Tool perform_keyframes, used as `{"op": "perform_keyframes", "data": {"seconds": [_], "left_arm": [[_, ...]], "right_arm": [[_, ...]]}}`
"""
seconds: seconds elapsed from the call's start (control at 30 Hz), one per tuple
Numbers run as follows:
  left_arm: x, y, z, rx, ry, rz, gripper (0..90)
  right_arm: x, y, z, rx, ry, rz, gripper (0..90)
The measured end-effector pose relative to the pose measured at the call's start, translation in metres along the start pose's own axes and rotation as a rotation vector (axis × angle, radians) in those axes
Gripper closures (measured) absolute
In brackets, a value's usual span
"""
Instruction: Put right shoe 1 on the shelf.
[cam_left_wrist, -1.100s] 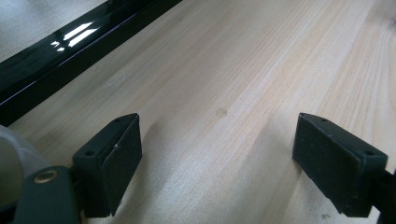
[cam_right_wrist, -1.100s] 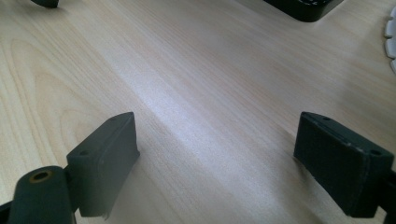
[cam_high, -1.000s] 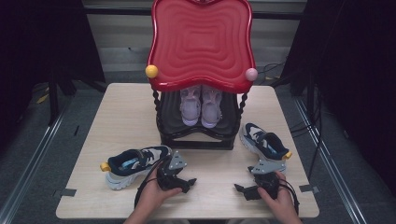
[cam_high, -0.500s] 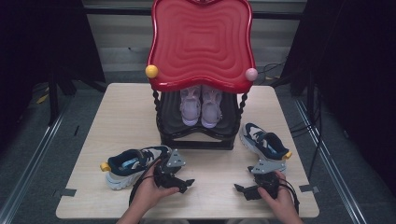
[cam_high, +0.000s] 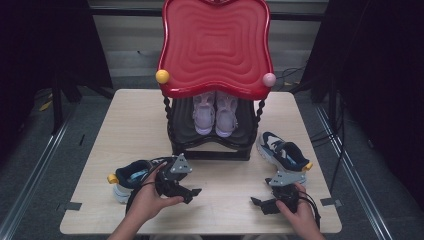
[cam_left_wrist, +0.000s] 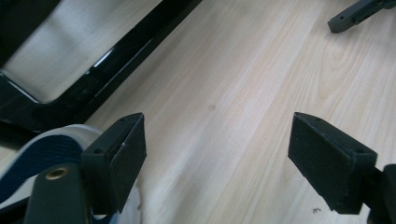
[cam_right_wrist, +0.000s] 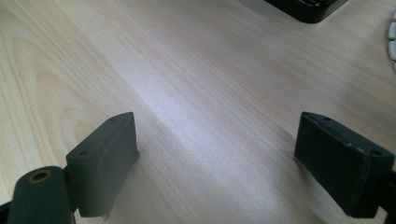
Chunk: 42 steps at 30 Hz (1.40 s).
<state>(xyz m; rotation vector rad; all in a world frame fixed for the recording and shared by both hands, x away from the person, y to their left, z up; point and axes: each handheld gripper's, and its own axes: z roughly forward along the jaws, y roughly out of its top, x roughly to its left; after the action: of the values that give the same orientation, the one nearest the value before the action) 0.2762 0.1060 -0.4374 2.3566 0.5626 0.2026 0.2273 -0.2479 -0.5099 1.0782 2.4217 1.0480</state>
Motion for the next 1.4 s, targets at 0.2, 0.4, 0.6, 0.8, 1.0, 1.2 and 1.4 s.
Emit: {"op": "perform_keyframes", "data": {"seconds": [0.2,0.4,0.6,0.8,1.0,1.2,1.4], "left_arm": [[0.007,-0.003,-0.015,0.014,0.02,-0.007,20.2],[0.013,-0.01,-0.033,-0.014,0.047,-0.032,20.6],[0.022,-0.016,-0.051,-0.029,0.091,-0.05,20.6],[0.034,-0.027,-0.07,-0.023,0.131,-0.069,20.7],[0.045,-0.042,-0.078,0.006,0.16,-0.088,21.9],[0.054,-0.056,-0.074,0.047,0.174,-0.111,25.7],[0.058,-0.061,-0.069,0.078,0.186,-0.092,35.8]], "right_arm": [[0.0,0.0,0.0,0.0,0.0,0.0,12.4],[0.0,0.0,0.0,-0.001,0.0,-0.001,12.4],[0.0,0.0,0.0,0.0,0.0,0.0,12.4],[0.0,0.0,0.0,0.0,0.002,-0.001,12.2],[0.0,0.0,0.001,0.001,0.004,-0.002,12.0],[-0.001,0.001,0.001,-0.001,0.004,-0.007,12.0],[-0.001,0.001,0.001,-0.001,0.004,-0.008,12.0]]}}
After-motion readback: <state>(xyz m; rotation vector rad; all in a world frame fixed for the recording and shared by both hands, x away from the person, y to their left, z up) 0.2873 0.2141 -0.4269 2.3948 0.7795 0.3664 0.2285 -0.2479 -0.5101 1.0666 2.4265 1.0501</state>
